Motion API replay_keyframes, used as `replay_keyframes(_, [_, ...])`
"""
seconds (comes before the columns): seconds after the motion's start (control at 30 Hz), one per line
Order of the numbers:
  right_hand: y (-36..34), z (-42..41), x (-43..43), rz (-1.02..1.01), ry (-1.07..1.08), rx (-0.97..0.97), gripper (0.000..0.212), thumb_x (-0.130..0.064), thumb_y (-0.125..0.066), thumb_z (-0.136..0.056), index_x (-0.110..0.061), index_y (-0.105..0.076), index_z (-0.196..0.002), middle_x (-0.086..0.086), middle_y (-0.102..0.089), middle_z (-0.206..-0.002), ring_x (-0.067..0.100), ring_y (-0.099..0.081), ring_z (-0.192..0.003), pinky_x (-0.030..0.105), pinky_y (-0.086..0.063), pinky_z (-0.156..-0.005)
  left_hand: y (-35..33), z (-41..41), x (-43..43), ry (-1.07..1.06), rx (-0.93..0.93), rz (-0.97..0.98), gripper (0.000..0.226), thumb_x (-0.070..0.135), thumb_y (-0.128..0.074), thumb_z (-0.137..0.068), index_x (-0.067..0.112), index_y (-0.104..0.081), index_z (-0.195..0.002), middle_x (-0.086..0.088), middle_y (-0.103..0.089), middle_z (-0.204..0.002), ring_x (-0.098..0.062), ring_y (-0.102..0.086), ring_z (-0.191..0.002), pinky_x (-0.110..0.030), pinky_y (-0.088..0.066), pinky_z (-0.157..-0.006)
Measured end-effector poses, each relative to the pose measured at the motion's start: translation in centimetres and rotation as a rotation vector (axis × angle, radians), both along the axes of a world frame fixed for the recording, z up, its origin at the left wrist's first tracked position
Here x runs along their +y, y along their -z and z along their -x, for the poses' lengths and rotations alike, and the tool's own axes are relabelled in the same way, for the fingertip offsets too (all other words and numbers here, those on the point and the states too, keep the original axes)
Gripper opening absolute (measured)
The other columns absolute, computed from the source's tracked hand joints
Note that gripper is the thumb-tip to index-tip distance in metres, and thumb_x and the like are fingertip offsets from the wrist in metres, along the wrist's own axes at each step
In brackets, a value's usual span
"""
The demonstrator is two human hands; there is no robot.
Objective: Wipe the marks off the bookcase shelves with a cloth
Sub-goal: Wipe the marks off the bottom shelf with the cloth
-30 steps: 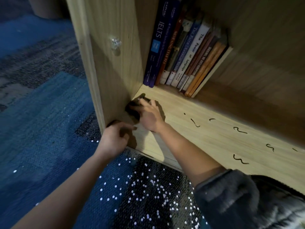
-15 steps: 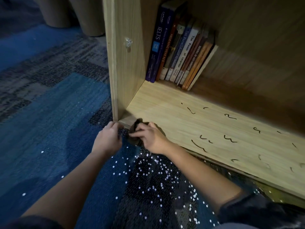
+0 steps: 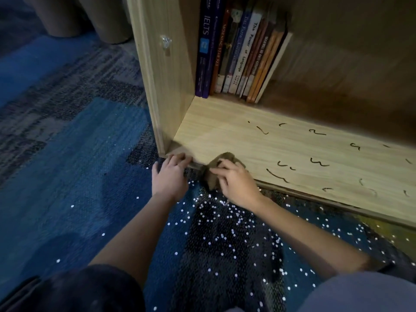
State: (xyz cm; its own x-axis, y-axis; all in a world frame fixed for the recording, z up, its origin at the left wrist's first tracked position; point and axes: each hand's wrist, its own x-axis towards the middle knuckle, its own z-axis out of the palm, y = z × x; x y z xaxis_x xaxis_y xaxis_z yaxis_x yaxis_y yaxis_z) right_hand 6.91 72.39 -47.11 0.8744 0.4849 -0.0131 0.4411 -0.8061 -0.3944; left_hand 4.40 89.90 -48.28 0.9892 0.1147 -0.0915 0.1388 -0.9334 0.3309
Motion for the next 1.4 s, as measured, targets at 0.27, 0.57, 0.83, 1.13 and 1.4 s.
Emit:
replay_keyframes(0.27, [-0.6,-4.0,-2.6,-0.020,0.274,-0.129,0.040,-0.007,-0.050,-0.090,-0.023,-0.055,-0.126,-0.005,-0.049,-0.135,0.024,-0.042,-0.121,0.042,-0.038,-0.105,0.2,-0.6,-0.5,-0.072,-0.112,0.120,0.048,0.012,-0.052,-0.084,0.030,-0.053,-0.129,0.007,-0.044,-0.138,-0.018,-0.031,-0.133,-0.047,-0.008,-0.114])
replay_keyframes(0.57, [-0.8,-5.5,-1.0,-0.036,0.140,-0.042,0.046,-0.025,-0.047,-0.094,-0.028,-0.037,-0.139,-0.008,-0.044,-0.138,0.018,-0.033,-0.120,0.036,-0.028,-0.106,-0.9,-5.4,-1.6,0.040,0.016,0.220,0.043,0.021,-0.048,-0.093,0.023,-0.046,-0.136,0.002,-0.039,-0.145,-0.028,-0.037,-0.130,-0.049,-0.028,-0.109])
replay_keyframes(0.83, [1.0,-9.4,-2.0,0.088,0.014,-0.060,0.036,-0.032,-0.038,-0.097,-0.041,-0.046,-0.131,-0.015,-0.041,-0.140,0.021,-0.023,-0.133,0.043,-0.018,-0.106,-1.2,-10.2,-2.8,0.013,0.150,0.254,0.059,0.030,-0.052,-0.092,0.024,-0.027,-0.145,0.004,-0.015,-0.155,-0.031,-0.017,-0.139,-0.049,-0.016,-0.111])
replay_keyframes(1.13, [1.7,-17.4,-0.3,0.079,0.191,-0.187,0.039,-0.018,-0.041,-0.094,-0.029,-0.051,-0.129,-0.006,-0.048,-0.131,0.023,-0.038,-0.112,0.034,-0.032,-0.095,-1.9,-14.0,-3.2,0.106,0.380,0.361,0.108,0.040,-0.075,-0.072,0.014,-0.004,-0.148,-0.006,0.001,-0.156,-0.029,-0.002,-0.143,-0.043,-0.011,-0.115])
replay_keyframes(1.4, [1.0,-10.9,-4.4,0.061,0.045,-0.224,0.043,-0.008,-0.057,-0.082,-0.024,-0.060,-0.122,-0.003,-0.057,-0.126,0.027,-0.046,-0.100,0.041,-0.043,-0.085,-0.4,-14.3,-2.9,0.196,0.414,0.283,0.126,0.047,-0.076,-0.068,0.024,0.023,-0.144,-0.002,0.041,-0.145,-0.026,0.041,-0.131,-0.052,0.021,-0.106])
